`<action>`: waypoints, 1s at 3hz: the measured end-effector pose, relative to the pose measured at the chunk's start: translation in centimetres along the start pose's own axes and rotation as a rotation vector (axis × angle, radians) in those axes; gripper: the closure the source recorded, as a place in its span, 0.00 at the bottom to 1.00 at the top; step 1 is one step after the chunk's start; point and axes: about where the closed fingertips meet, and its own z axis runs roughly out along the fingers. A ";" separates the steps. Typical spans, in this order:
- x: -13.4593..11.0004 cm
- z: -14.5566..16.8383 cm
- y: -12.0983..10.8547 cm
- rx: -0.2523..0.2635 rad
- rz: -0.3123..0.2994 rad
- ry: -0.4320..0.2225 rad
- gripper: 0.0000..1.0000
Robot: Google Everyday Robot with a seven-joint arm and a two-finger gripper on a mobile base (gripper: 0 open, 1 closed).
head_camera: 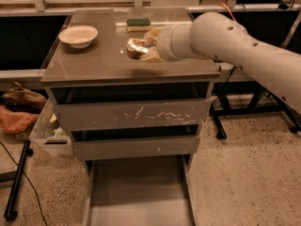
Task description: Pick orange can from bottom drawer and place on counter
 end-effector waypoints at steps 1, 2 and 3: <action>4.5 5.6 1.8 -0.072 0.166 -0.078 1.00; 4.5 5.6 1.8 -0.072 0.166 -0.078 1.00; 4.5 5.6 1.8 -0.072 0.166 -0.078 0.81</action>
Offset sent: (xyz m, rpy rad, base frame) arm 0.0986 0.0150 -0.0858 0.1853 0.1182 0.0885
